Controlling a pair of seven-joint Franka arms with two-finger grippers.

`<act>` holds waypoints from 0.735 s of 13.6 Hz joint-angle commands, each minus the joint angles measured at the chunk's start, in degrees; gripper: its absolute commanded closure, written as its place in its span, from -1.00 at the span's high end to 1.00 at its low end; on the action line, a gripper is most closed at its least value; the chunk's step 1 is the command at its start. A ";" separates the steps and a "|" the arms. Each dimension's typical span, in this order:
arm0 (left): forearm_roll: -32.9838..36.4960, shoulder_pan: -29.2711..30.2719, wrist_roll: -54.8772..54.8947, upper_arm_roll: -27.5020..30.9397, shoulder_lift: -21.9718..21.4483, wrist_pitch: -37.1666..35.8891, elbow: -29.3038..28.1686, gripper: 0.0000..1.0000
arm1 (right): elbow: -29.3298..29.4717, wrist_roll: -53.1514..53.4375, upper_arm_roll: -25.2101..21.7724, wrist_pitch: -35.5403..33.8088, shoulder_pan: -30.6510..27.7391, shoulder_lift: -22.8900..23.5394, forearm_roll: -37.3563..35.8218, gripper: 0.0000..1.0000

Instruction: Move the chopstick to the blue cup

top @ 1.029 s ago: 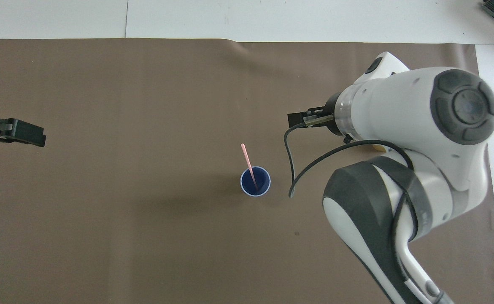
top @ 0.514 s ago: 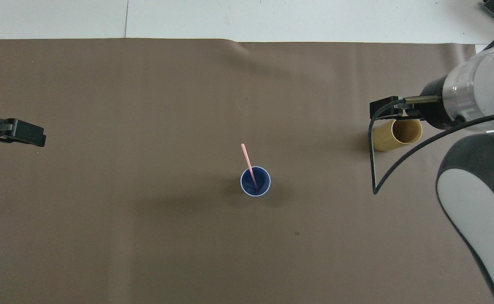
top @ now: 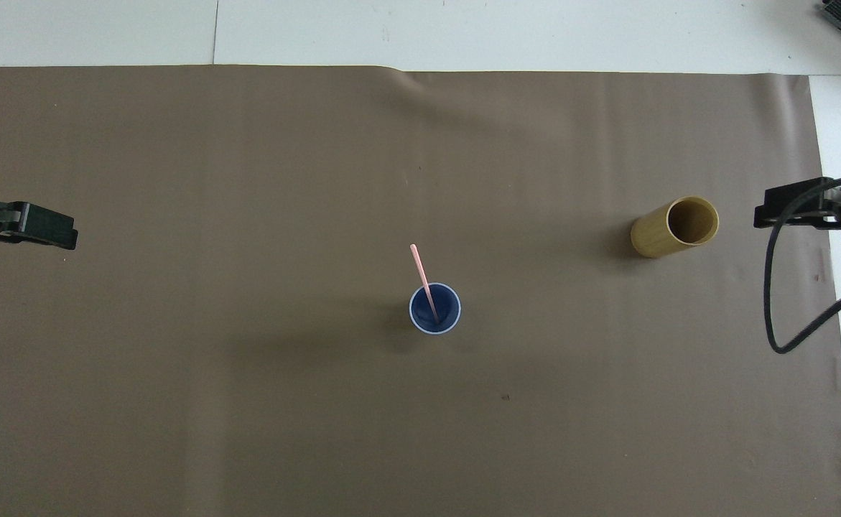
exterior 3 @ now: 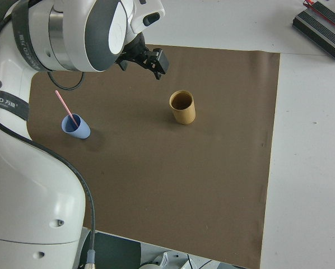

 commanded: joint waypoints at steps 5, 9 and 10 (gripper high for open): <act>-0.67 0.99 0.39 -0.56 -1.07 -0.46 -0.81 1.00 | -5.50 -4.10 0.15 0.37 -0.91 -3.00 -1.66 1.00; -0.67 0.99 0.47 -0.56 -1.07 -0.54 -0.90 1.00 | -1.03 -4.73 0.15 -4.90 -0.92 -1.77 -2.54 1.00; -0.67 1.08 0.39 -0.56 -1.07 -0.54 -0.90 1.00 | -1.71 -4.81 0.15 -4.74 -1.00 -2.12 -2.54 1.00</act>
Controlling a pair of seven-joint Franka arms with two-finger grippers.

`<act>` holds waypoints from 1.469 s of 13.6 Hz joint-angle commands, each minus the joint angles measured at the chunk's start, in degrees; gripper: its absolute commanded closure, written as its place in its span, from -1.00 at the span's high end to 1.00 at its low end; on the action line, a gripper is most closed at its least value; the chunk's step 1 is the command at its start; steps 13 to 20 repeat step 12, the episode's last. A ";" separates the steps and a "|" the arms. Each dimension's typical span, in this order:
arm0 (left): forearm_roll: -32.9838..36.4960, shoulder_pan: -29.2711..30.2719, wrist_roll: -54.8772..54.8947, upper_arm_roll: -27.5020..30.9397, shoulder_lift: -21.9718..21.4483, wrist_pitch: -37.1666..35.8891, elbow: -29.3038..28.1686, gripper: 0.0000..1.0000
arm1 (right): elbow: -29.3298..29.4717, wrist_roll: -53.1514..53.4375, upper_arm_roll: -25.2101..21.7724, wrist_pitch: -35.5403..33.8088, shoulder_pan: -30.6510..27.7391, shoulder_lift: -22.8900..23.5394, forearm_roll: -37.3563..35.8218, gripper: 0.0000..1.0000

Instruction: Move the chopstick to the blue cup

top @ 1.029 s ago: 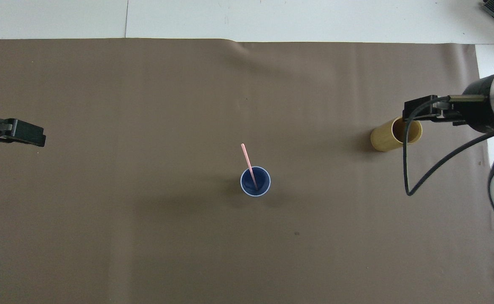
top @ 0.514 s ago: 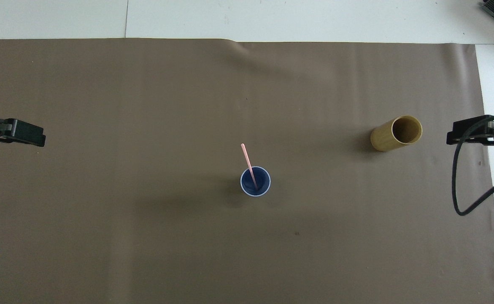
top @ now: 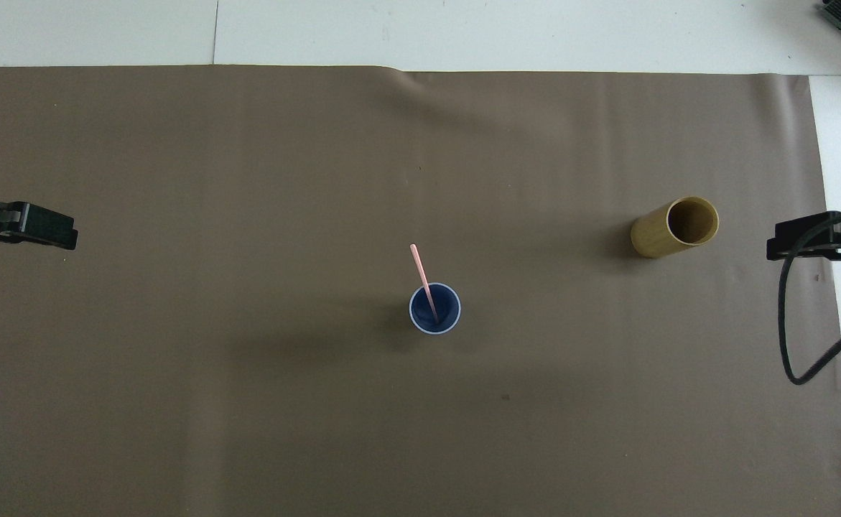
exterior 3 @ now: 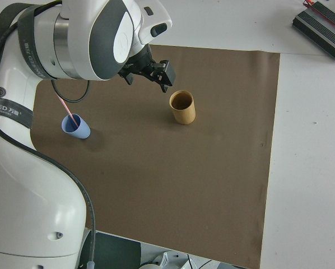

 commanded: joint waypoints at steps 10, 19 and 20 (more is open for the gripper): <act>-0.67 0.99 0.46 -0.56 -1.07 -0.44 -0.90 1.00 | -4.55 -4.89 -0.07 3.60 -1.01 -2.74 -1.07 1.00; -0.67 0.99 0.46 -0.56 -1.07 -0.44 -0.90 1.00 | -4.73 -5.16 -0.07 4.76 -1.01 -2.74 -1.07 1.00; -0.67 0.99 0.46 -0.56 -1.07 -0.44 -0.90 1.00 | -4.73 -5.16 -0.07 4.76 -1.01 -2.74 -1.07 1.00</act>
